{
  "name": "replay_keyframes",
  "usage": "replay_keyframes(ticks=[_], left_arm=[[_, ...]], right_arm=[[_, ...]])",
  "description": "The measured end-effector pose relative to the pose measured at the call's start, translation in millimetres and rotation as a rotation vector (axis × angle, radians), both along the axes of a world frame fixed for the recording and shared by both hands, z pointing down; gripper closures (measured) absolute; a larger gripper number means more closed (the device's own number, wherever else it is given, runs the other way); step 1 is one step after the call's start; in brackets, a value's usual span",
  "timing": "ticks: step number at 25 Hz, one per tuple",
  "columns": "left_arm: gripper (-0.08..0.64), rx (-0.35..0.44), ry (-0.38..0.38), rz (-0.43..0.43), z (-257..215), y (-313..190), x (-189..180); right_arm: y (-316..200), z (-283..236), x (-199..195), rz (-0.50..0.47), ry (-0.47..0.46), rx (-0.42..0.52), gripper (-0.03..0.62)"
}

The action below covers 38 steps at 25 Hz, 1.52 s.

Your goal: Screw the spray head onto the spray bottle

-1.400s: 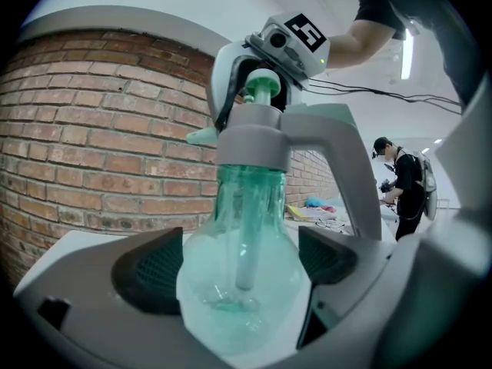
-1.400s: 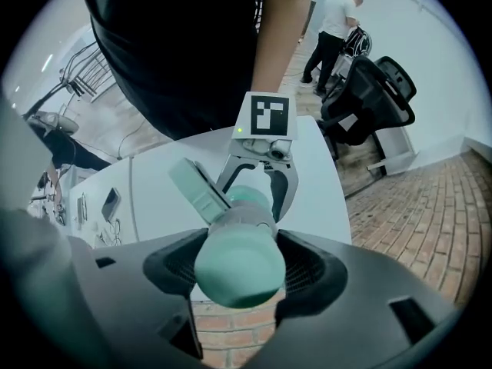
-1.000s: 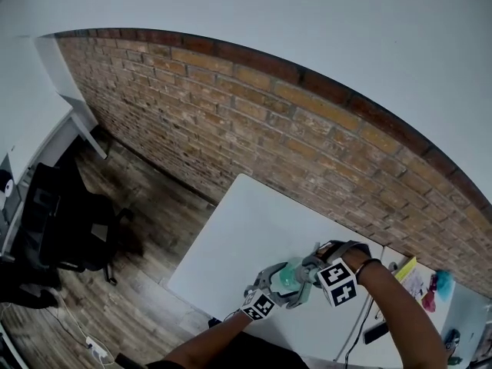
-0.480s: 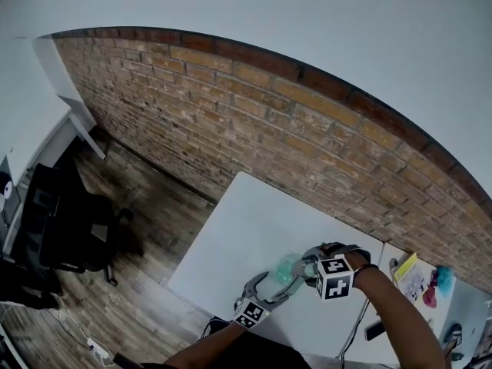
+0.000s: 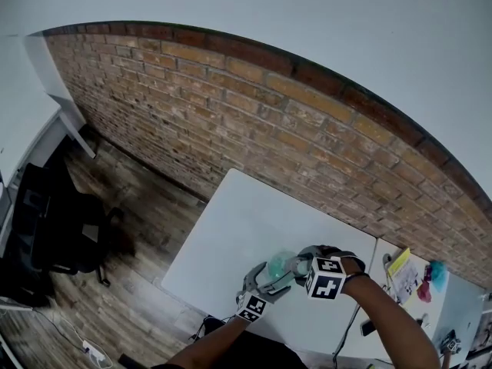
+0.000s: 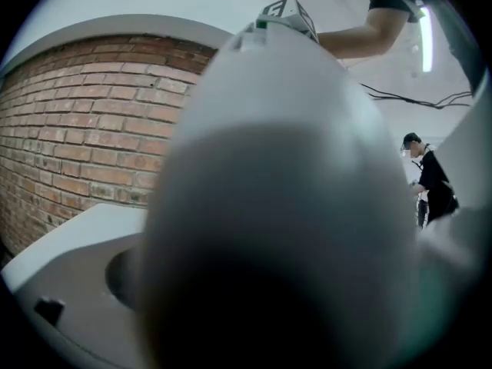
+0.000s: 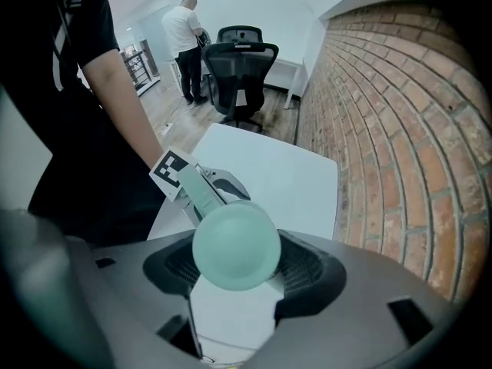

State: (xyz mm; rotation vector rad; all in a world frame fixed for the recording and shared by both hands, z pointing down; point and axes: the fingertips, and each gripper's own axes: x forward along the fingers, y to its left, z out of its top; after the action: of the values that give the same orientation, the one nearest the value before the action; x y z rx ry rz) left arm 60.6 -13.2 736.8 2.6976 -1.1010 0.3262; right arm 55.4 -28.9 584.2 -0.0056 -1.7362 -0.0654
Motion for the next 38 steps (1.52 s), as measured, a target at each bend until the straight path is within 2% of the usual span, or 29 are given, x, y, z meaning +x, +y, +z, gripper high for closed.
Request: replay_keyframes(ticks=[7, 13, 18, 22, 29, 31, 35, 38], left_arm=[[0.069, -0.023, 0.015, -0.011, 12.4, 4.0, -6.3], [0.061, 0.023, 0.004, -0.001, 2.9, -4.8, 0.4], [0.061, 0.036, 0.011, -0.016, 2.2, -6.9, 1.5], [0.061, 0.024, -0.002, -0.013, 2.9, -7.2, 0.9], [0.063, 0.008, -0.063, -0.053, 4.9, -5.7, 1.3], [0.064, 0.004, -0.068, -0.049, 5.4, -6.7, 0.5], [0.066, 0.016, -0.075, -0.028, -0.7, -4.8, -3.5], [0.069, 0.028, -0.068, -0.016, -9.3, -4.4, -5.8]], right_arm=[[-6.6, -1.8, -5.2, 0.177, -0.085, -0.029, 0.316], [-6.8, -1.1, -6.0, 0.197, -0.054, -0.014, 0.316], [-12.1, -2.1, -5.3, 0.34, -0.067, -0.011, 0.316], [-12.4, -1.6, -6.3, 0.393, -0.058, -0.001, 0.316], [-17.9, 0.8, -0.8, 0.676, -0.033, 0.011, 0.316], [-19.2, -0.1, -2.1, 0.687, -0.044, 0.022, 0.316], [-20.9, -4.0, -5.3, 0.616, -0.125, 0.073, 0.316], [-19.3, -13.2, -4.2, 0.596, -0.178, 0.084, 0.311]])
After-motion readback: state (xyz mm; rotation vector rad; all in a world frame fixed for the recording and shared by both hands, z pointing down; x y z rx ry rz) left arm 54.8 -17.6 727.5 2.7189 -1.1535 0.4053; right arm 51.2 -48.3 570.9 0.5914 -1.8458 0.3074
